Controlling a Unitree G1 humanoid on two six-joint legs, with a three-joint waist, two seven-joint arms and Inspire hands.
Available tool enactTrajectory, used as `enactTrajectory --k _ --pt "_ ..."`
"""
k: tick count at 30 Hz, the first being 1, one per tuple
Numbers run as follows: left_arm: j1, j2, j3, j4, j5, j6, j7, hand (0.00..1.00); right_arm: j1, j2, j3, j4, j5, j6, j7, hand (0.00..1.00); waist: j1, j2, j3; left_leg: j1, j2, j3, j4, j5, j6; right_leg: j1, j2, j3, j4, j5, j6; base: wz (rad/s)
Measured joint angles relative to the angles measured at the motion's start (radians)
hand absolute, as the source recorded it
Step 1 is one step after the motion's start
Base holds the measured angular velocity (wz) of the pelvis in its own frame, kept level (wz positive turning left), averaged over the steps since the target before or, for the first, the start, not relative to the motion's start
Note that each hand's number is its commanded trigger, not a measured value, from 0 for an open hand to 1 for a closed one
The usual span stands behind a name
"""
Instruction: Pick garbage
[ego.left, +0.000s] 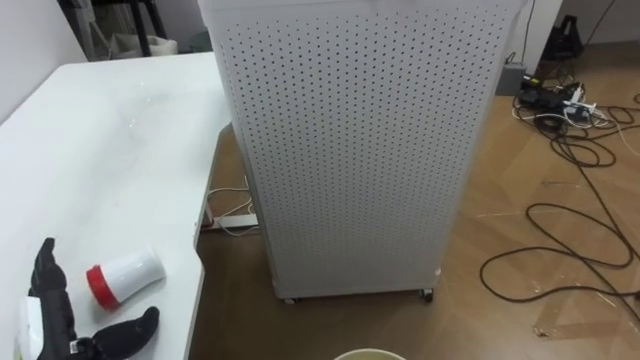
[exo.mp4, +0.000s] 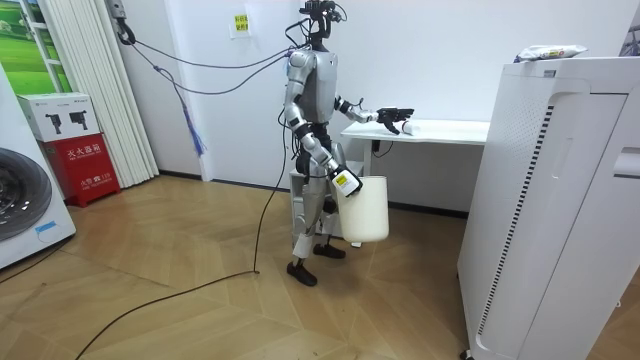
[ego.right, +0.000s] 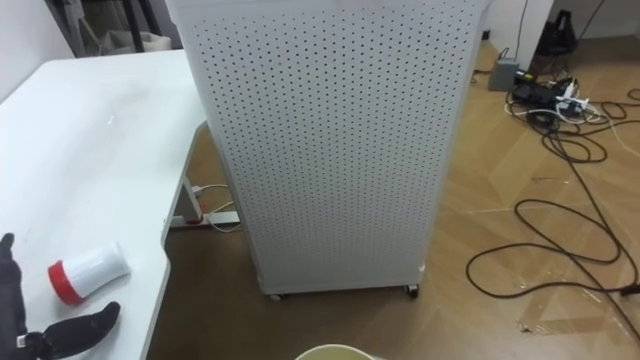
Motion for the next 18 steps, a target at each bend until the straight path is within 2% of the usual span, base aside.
enactTrajectory --k 7,10,18 --pt "-0.012 0.000 -0.004 0.000 0.020 0.010 -0.028 0.00 0.000 0.000 0.000 0.000 -0.002 0.028 0.018 1.00 -0.003 0.000 0.0001 0.000 0.000 0.002 0.001 0.000 0.000 -0.008 -0.003 -0.004 0.013 0.000 0.000 0.00" --pt "-0.041 0.000 -0.018 0.000 0.020 0.023 -0.033 0.00 -0.001 0.000 0.001 0.000 -0.002 0.032 0.019 1.00 -0.004 0.000 0.0003 0.000 0.000 0.003 0.003 0.000 0.000 -0.007 -0.003 -0.005 0.013 0.000 0.000 0.00" --pt "-0.125 0.000 -0.056 0.059 0.019 0.027 -0.032 0.00 -0.001 -0.004 0.004 -0.024 -0.005 0.032 0.028 1.00 -0.021 0.004 0.0006 0.006 0.005 0.017 0.001 0.000 0.000 -0.009 -0.002 0.000 0.014 0.000 0.000 -0.04"
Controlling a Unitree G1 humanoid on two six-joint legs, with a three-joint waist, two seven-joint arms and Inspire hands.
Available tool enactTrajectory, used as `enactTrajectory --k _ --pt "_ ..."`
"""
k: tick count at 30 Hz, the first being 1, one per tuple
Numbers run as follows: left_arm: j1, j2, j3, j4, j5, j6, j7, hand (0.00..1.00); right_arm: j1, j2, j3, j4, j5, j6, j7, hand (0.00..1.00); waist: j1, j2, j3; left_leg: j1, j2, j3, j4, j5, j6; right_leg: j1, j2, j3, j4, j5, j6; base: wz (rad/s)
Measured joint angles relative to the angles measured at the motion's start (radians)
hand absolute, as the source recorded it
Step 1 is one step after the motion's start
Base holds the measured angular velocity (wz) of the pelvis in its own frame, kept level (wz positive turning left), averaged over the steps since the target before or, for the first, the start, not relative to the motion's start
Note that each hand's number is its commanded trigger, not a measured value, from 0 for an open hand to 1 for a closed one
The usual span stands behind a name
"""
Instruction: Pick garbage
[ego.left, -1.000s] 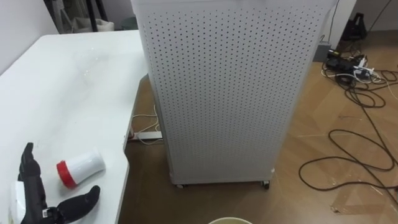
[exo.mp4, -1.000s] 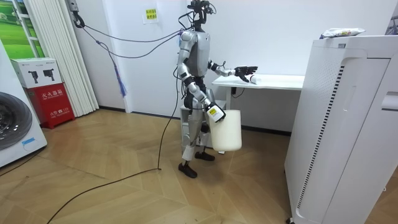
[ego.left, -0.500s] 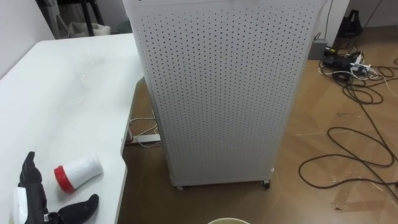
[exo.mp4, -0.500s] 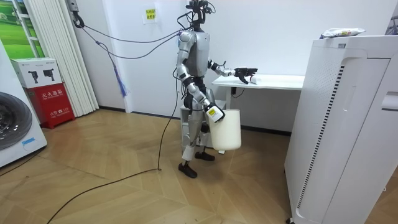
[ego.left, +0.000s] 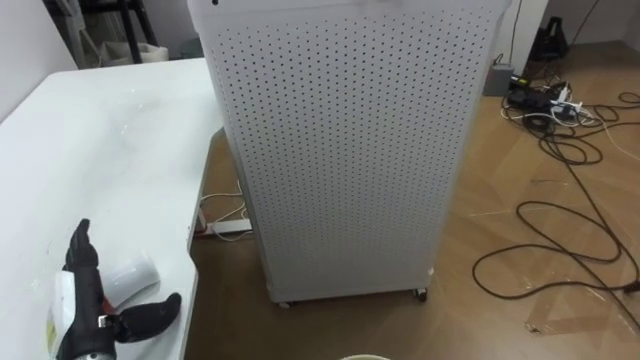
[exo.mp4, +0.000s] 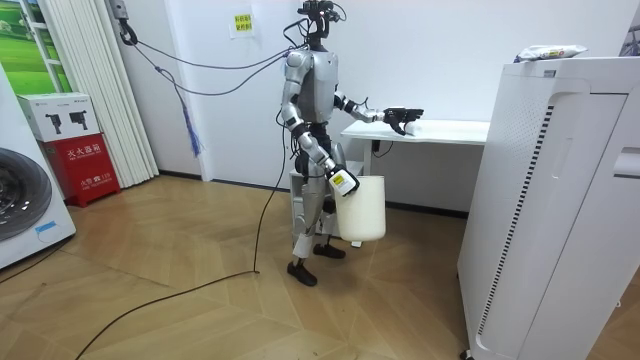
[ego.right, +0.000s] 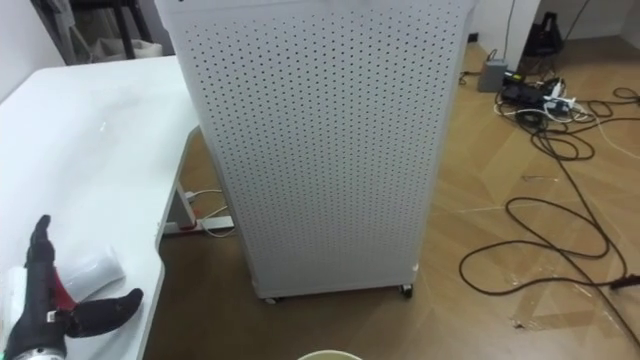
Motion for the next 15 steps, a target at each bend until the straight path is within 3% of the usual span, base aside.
enactTrajectory --k 9,10,11,13,14,15 --pt "-0.022 0.000 -0.030 0.006 0.000 0.008 -0.010 0.00 0.000 -0.020 0.007 -0.006 0.000 0.007 0.001 1.00 0.000 0.009 0.0027 0.003 0.002 0.006 0.000 -0.001 0.000 -0.001 0.000 0.003 0.000 0.000 0.000 0.00" --pt "-0.022 0.000 -0.030 0.006 0.000 0.008 -0.013 0.07 0.000 -0.020 0.009 -0.006 0.000 0.007 0.001 1.00 0.000 0.009 0.0026 0.003 0.002 0.006 0.000 -0.001 0.000 -0.001 0.001 0.003 0.000 0.000 0.000 0.00" --pt "-0.023 0.000 -0.031 0.007 0.000 0.008 -0.017 0.37 0.000 -0.021 0.011 -0.006 0.000 0.007 0.001 1.00 -0.002 0.010 0.0023 0.003 0.002 0.007 0.000 -0.001 0.000 -0.001 0.001 0.002 0.000 0.000 0.000 0.00" --pt "-0.023 0.000 -0.032 0.011 0.002 0.010 -0.019 0.73 0.000 -0.024 0.017 -0.007 0.002 0.007 0.001 1.00 0.000 0.010 0.0021 0.003 0.003 0.008 -0.001 -0.001 0.000 -0.001 0.001 0.004 0.001 0.000 0.000 0.00" --pt "-0.024 0.000 -0.032 0.011 0.004 0.016 -0.022 0.99 0.001 -0.027 0.022 -0.008 0.002 0.008 0.002 1.00 0.000 0.010 0.0020 0.004 0.003 0.009 -0.001 -0.001 0.000 -0.001 0.001 0.005 0.001 0.000 0.000 0.00" --pt "-0.024 0.000 -0.032 0.011 0.007 0.023 -0.027 1.00 0.001 -0.028 0.026 -0.010 0.002 0.009 0.001 1.00 0.000 0.010 0.0020 0.004 0.003 0.011 -0.001 -0.001 0.000 -0.002 0.001 0.007 0.003 0.000 0.000 -0.03"
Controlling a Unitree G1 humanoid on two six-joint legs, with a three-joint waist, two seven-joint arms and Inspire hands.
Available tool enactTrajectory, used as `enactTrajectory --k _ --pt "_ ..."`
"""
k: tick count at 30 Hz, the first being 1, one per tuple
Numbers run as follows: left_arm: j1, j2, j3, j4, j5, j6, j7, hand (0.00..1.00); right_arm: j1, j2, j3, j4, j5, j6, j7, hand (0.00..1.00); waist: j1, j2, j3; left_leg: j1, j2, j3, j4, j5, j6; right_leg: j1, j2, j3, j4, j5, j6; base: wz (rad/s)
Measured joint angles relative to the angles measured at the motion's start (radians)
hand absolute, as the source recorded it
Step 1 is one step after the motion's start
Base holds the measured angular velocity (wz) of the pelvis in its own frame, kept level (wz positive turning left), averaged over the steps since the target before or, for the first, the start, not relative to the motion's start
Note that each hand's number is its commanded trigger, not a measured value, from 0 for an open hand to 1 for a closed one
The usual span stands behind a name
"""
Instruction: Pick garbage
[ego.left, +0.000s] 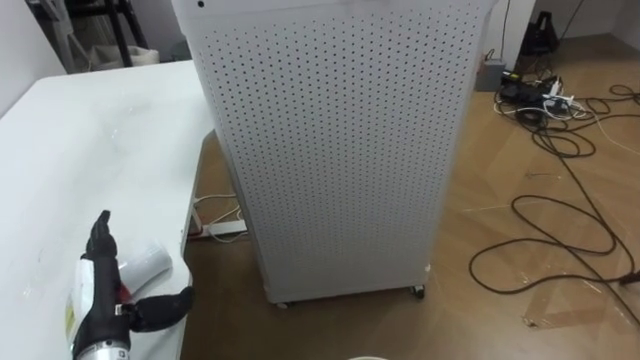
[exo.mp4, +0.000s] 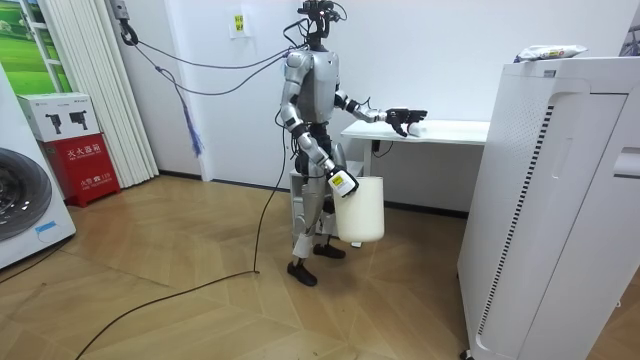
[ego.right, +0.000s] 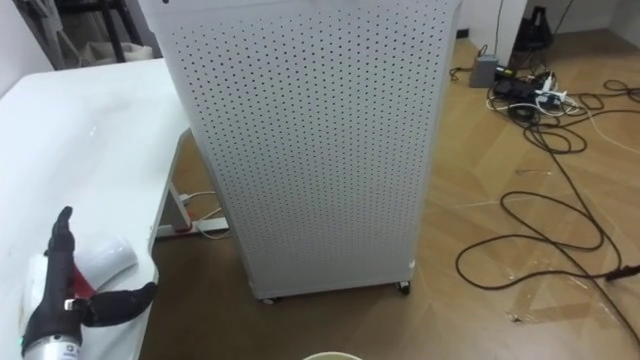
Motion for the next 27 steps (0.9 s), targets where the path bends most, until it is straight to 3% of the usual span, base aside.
enactTrajectory --k 6,12,18,27 --pt "-0.017 0.010 0.004 0.002 0.034 0.041 -0.023 1.00 -0.001 -0.006 0.014 -0.031 -0.001 0.034 -0.004 1.00 0.006 0.001 -0.0027 -0.012 0.004 0.022 0.002 -0.001 0.002 -0.029 0.000 0.025 0.018 0.000 0.000 -0.12" --pt "-0.031 0.015 -0.002 0.013 0.079 0.054 -0.079 1.00 -0.001 -0.009 0.013 -0.034 -0.002 0.065 -0.006 1.00 0.000 0.002 -0.0032 -0.009 0.004 0.028 0.005 -0.003 0.005 -0.035 -0.001 0.038 0.031 0.000 0.000 -0.05" --pt "-0.041 0.015 -0.037 0.013 0.080 0.070 -0.122 1.00 -0.002 -0.017 0.014 -0.045 -0.002 0.075 -0.008 1.00 0.000 0.006 -0.0064 -0.009 0.003 0.028 0.005 -0.003 0.005 -0.041 -0.001 0.049 0.034 0.000 0.000 -0.06" --pt "-0.042 0.025 -0.037 0.007 0.090 0.078 -0.126 1.00 -0.003 -0.031 0.013 -0.097 0.003 0.084 -0.022 1.00 -0.002 -0.001 -0.0107 -0.009 0.002 0.028 0.002 -0.003 0.005 -0.044 -0.001 0.050 0.031 -0.001 -0.001 -0.01"
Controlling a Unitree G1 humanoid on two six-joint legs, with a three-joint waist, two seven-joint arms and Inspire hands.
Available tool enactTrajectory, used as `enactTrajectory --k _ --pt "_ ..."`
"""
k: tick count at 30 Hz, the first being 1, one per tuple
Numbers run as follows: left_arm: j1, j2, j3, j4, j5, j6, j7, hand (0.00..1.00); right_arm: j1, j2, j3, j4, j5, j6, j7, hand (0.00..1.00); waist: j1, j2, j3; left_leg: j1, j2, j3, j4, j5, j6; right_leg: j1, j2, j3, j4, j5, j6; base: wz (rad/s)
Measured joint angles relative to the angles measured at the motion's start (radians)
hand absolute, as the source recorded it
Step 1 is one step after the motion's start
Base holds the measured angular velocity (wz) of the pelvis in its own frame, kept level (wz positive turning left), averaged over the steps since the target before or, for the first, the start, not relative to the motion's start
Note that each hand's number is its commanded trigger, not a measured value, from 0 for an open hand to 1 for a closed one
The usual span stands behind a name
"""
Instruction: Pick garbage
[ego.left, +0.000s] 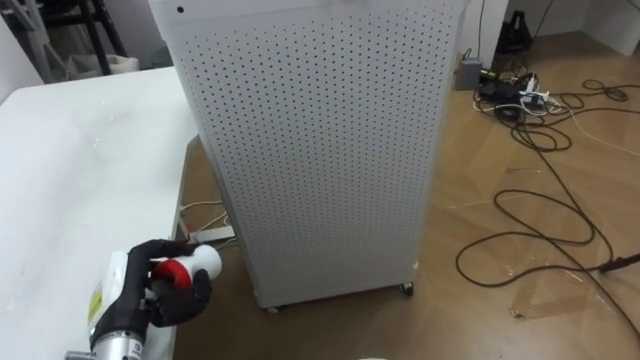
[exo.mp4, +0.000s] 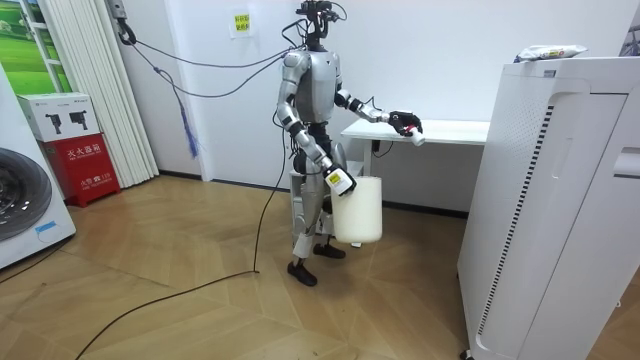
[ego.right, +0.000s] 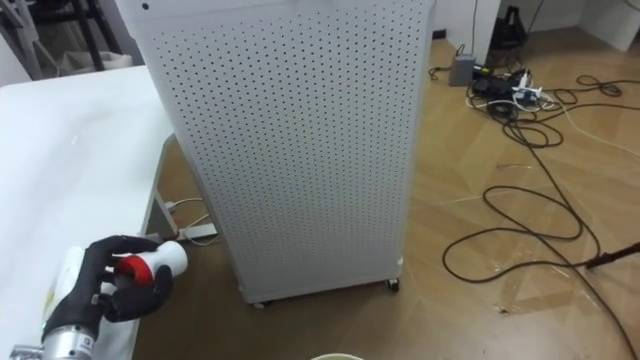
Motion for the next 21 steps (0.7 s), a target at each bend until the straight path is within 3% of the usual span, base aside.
enactTrajectory --k 8,10,17,21 --pt "-0.005 -0.001 -0.001 -0.011 -0.004 0.002 0.011 1.00 -0.062 0.019 0.000 -0.011 0.006 0.000 -0.046 1.00 -0.011 -0.015 0.0079 -0.005 0.000 -0.004 0.002 0.000 0.000 -0.004 -0.001 -0.004 0.005 0.000 0.000 0.01" --pt "-0.006 -0.002 -0.002 -0.026 -0.020 0.002 0.014 1.00 -0.079 0.031 0.000 -0.011 0.007 0.000 -0.061 1.00 -0.012 -0.022 0.0068 -0.017 0.000 -0.006 0.006 0.000 0.000 -0.015 0.000 -0.004 0.005 0.000 0.000 0.04" --pt "0.013 -0.031 -0.076 -0.211 -0.063 0.003 -0.048 1.00 -0.128 0.035 0.001 -0.011 0.022 -0.013 -0.090 1.00 0.008 -0.037 0.0059 -0.035 0.001 -0.007 0.010 0.000 0.000 -0.023 -0.001 -0.008 0.001 0.000 0.000 0.00" --pt "0.030 -0.036 -0.139 -0.306 -0.114 -0.039 -0.103 1.00 -0.134 0.036 0.002 -0.011 0.050 -0.049 -0.112 1.00 0.007 -0.036 0.0057 -0.029 0.001 -0.006 0.008 0.000 0.000 -0.016 -0.002 -0.011 -0.001 0.000 0.000 0.00"
